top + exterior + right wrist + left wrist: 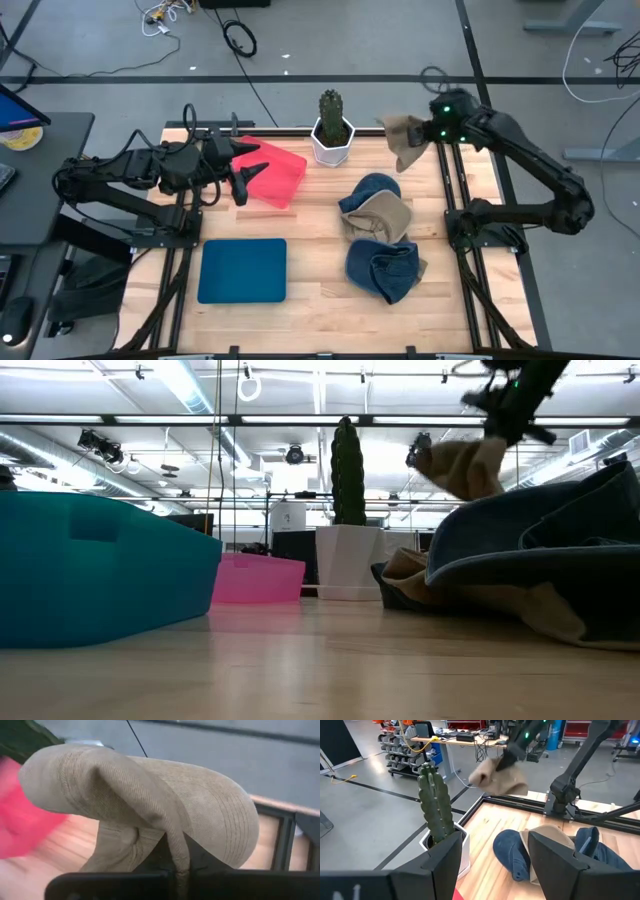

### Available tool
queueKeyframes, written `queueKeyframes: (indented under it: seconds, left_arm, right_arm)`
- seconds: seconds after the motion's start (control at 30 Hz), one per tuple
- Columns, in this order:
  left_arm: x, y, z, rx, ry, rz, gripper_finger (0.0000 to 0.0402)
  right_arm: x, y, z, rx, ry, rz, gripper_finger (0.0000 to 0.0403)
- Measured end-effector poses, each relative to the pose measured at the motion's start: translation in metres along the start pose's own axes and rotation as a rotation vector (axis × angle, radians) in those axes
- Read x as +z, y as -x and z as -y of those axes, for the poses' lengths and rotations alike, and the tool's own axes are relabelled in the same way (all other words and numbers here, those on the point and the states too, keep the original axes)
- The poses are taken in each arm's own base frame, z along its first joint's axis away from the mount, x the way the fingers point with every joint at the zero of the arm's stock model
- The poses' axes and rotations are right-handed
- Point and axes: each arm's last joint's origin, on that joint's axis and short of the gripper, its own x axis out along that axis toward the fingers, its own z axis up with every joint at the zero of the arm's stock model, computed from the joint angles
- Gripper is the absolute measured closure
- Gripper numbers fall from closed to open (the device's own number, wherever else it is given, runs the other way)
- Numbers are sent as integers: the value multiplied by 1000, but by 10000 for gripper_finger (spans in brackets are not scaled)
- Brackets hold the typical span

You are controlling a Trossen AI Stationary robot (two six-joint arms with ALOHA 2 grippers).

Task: Pick & Place hat
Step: Put the top brown cap into the blue bin

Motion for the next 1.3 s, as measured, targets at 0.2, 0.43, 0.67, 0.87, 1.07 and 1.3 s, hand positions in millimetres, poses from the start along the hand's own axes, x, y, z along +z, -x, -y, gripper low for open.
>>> queueKeyframes:
  seconds: [0.2,0.43,0.67,0.87,1.07,1.3]
  left_arm:
    - [0,0,0,1,-5,0,170]
    - [0,0,0,2,-6,0,170]
    - [0,0,0,3,-7,1,170]
    - [4,-1,1,0,13,31,170]
    - [6,-9,7,-5,57,55,170]
    - [3,-26,18,-26,415,28,170]
  right_arm:
    - [14,36,-7,46,-35,52,402]
    - [12,52,-22,124,-94,48,403]
    - [10,77,-54,287,-117,140,403]
    - [2,78,-83,370,-139,155,403]
    - [-2,64,-126,485,-116,170,403]
    - [-9,48,-155,511,-89,172,403]
